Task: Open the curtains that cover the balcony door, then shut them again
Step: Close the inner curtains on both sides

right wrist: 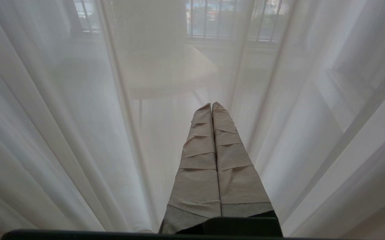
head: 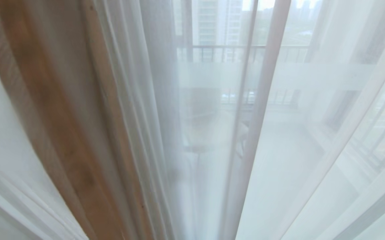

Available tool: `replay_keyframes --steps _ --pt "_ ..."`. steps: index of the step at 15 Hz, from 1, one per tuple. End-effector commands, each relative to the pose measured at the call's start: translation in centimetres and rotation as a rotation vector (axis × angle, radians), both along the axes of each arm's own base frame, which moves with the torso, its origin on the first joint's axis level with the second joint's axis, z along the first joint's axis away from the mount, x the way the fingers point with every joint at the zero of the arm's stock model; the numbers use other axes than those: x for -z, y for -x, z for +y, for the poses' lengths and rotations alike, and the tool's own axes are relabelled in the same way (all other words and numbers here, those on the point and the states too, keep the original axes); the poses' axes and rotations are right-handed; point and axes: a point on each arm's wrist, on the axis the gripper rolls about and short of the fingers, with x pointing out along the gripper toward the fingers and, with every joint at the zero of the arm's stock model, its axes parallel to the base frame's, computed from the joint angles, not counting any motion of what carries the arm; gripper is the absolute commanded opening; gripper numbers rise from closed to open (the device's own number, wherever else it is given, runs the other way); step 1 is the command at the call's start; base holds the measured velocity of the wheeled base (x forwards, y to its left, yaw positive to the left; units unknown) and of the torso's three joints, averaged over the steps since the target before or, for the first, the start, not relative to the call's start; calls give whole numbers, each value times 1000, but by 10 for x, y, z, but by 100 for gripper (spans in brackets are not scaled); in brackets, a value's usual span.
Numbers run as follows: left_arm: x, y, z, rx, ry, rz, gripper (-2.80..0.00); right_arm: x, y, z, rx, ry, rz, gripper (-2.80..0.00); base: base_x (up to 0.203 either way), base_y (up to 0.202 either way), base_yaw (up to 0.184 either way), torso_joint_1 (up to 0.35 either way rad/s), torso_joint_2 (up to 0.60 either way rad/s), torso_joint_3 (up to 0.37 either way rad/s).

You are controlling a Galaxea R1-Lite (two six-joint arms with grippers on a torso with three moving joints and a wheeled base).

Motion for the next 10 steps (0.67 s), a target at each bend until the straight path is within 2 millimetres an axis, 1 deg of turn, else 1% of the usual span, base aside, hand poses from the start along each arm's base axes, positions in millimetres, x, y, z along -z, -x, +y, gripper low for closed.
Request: replay_keyframes --steps 1,4,10 --pt "6 -21 -36 86 -38 47 -280 0 0 0 0 0 0 -280 0 0 0 0 0 0" --pt "11 -33 -69 153 -64 75 -280 0 0 0 0 0 1 -280 0 0 0 0 0 0" --pt "20 -46 -126 239 -74 88 -280 0 0 0 0 0 0 -280 0 0 0 0 0 0"
